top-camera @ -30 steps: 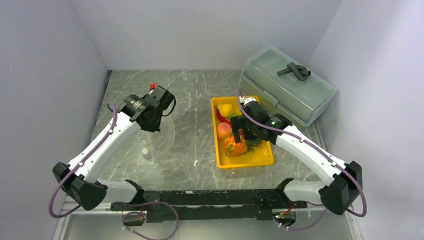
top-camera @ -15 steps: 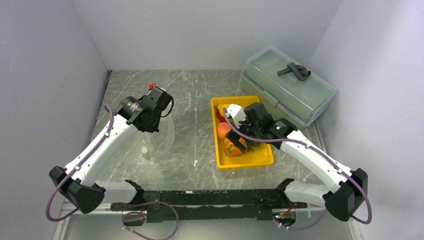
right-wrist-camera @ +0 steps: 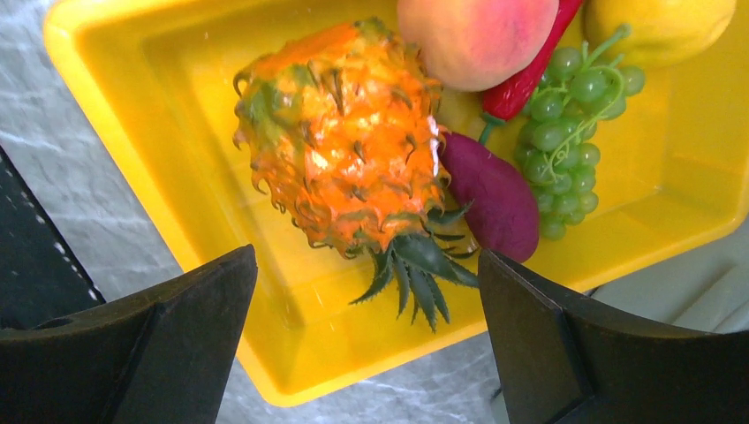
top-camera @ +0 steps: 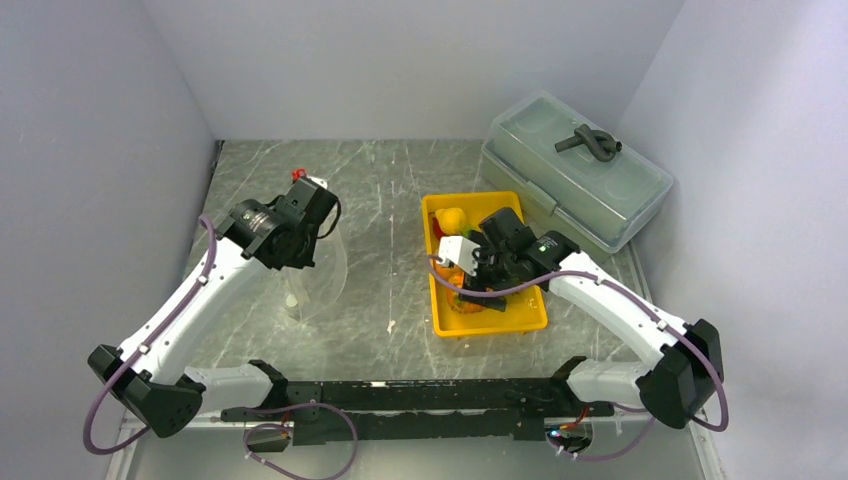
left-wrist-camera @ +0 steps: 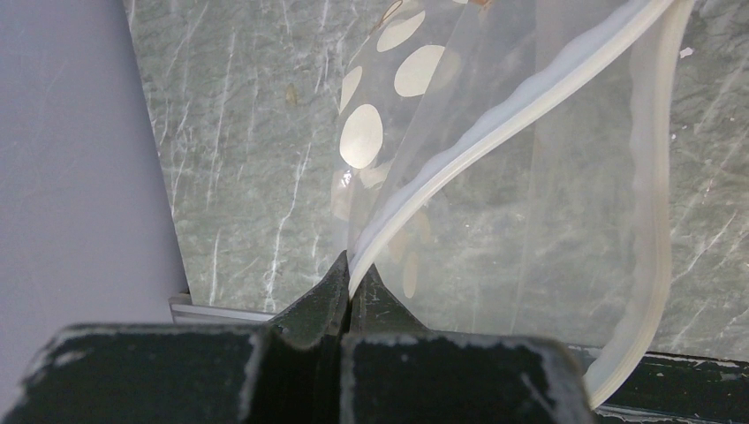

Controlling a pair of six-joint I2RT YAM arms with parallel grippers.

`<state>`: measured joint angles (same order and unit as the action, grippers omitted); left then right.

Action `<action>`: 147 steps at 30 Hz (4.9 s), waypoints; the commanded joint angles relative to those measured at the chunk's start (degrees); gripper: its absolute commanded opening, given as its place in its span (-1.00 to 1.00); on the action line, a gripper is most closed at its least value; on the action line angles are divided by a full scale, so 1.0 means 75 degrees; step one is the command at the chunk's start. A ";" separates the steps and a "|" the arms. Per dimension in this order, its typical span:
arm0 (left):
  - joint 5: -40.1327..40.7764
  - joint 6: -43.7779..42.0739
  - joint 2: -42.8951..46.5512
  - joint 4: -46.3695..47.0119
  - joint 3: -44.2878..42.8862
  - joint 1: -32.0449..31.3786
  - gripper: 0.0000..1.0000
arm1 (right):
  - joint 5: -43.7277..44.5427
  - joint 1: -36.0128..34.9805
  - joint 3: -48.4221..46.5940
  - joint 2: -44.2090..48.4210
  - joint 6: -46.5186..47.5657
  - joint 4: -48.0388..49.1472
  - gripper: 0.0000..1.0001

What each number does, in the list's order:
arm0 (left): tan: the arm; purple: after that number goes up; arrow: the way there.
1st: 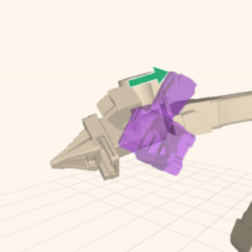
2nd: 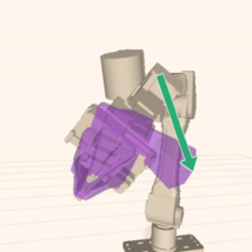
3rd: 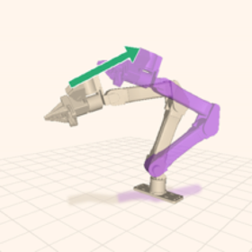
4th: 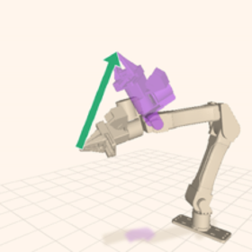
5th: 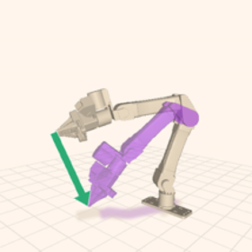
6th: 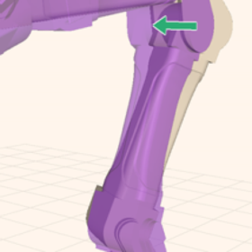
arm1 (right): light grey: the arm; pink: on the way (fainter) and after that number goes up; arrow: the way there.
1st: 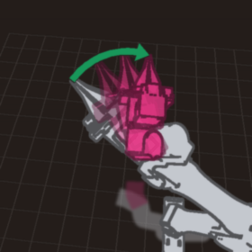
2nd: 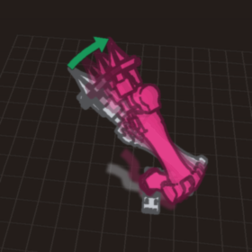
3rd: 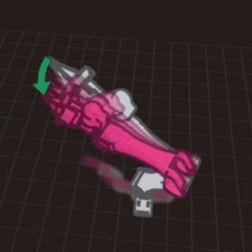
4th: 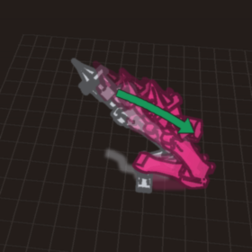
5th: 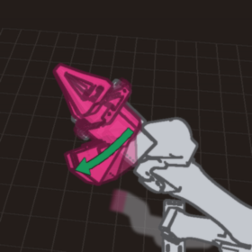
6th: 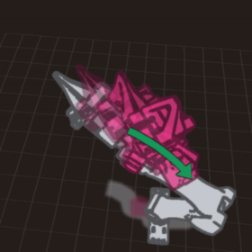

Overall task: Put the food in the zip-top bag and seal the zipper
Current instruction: Pick up the fake fruit from the bin, then place the fake fruit in the zipper food storage bag.

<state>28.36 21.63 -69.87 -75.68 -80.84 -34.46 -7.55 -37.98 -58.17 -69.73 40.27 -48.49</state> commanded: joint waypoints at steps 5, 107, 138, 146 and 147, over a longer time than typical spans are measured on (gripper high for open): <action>-0.0129 -0.0153 0.0331 0.0255 0.0060 0.0024 -0.98 | 0.0255 0.0427 0.0815 0.0195 0.1104 0.0600 0.99; -0.1200 0.0754 -0.0616 0.0552 -0.0406 0.0025 -1.00 | -0.2797 -0.2280 -0.2755 -0.0313 -0.4126 0.0860 -1.00; -0.2219 0.0951 0.0147 0.1203 0.0234 0.0013 -1.00 | -0.2617 -0.2472 -0.3996 -0.2901 -0.6908 -0.0221 -1.00; -0.2387 0.0918 0.0186 0.1353 0.0425 0.0001 -1.00 | -0.2472 -0.2566 -0.4812 -0.3581 -0.7145 -0.0438 -1.00; -0.2407 0.0918 0.0182 0.1359 0.0446 0.0001 -1.00 | -0.2462 -0.2590 -0.4950 -0.3697 -0.7134 -0.0519 -1.00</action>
<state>11.60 28.18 -69.89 -67.66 -78.06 -34.44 -27.09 -56.51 -90.15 -95.26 -11.84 -51.22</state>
